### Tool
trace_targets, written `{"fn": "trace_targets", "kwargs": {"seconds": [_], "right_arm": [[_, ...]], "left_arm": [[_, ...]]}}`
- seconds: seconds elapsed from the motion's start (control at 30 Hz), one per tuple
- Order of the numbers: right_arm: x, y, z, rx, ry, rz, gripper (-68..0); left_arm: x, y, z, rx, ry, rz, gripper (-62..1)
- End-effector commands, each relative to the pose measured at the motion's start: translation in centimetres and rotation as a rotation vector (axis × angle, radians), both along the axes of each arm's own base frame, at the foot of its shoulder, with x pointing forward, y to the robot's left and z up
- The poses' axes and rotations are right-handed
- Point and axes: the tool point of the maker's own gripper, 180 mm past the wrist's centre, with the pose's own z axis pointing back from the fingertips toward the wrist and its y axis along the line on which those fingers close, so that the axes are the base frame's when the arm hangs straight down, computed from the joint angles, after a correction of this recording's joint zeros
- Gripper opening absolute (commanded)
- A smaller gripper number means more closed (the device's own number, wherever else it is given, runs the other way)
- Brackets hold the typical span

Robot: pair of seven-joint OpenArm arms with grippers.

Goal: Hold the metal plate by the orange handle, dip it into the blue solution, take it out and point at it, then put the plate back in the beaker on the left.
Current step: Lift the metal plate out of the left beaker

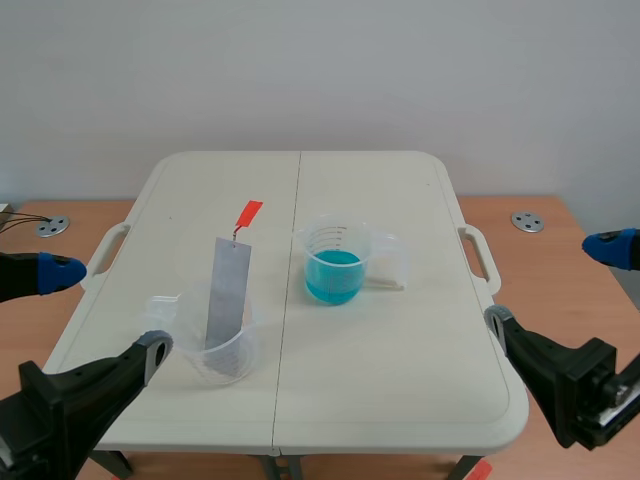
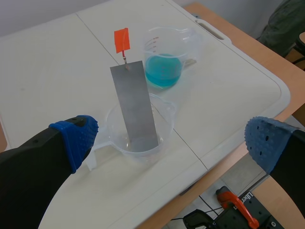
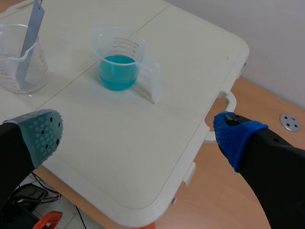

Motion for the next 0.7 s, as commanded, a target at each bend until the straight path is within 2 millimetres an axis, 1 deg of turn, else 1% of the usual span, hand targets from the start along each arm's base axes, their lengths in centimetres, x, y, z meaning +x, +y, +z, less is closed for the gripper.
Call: {"fn": "trace_targets", "kwargs": {"seconds": [0.0,0.03,0.07,0.1,0.17,0.2,0.27,0.4,0.47,0.6,0.67], "right_arm": [[0.4,0.4,1.0,0.013,-0.029,0.022,-1.2],[0.4,0.5,1.0,0.014,-0.028,0.026,-1.2],[0.5,0.6,1.1,0.015,-0.033,0.028,-1.2],[0.6,0.6,1.1,0.015,-0.037,0.028,-1.2],[1.0,0.6,1.2,0.016,-0.044,0.029,-1.2],[1.2,0.7,1.2,0.017,-0.046,0.030,-1.2],[1.5,1.1,0.9,0.024,-0.039,0.048,-1.2],[2.1,2.0,-0.2,0.045,-0.009,0.075,-1.2],[2.6,2.3,-0.6,0.062,-0.002,0.083,-1.2],[3.8,3.1,-0.8,0.129,0.001,0.091,-1.2],[4.3,3.6,-0.6,0.165,0.000,0.107,-1.2]], "left_arm": [[0.0,-0.4,0.7,-0.028,-0.018,-0.001,1.4],[0.0,-0.4,0.7,-0.028,-0.018,-0.001,0.8],[0.0,-0.4,0.7,-0.028,-0.018,-0.001,-7.4],[0.0,-0.4,0.7,-0.028,-0.018,-0.001,-19.2],[0.0,-0.4,0.7,-0.025,-0.018,-0.002,-47.2],[0.0,-0.4,0.7,-0.025,-0.020,0.000,-59.3],[0.0,-0.4,0.7,-0.027,-0.021,0.001,-58.2],[0.0,-0.3,0.7,-0.025,-0.020,0.004,-58.1],[-0.2,-0.1,0.3,-0.020,-0.006,0.018,-58.1],[-1.5,0.9,-1.2,0.004,0.058,0.079,-58.1],[-2.7,1.4,-2.3,0.036,0.103,0.101,-58.1]]}}
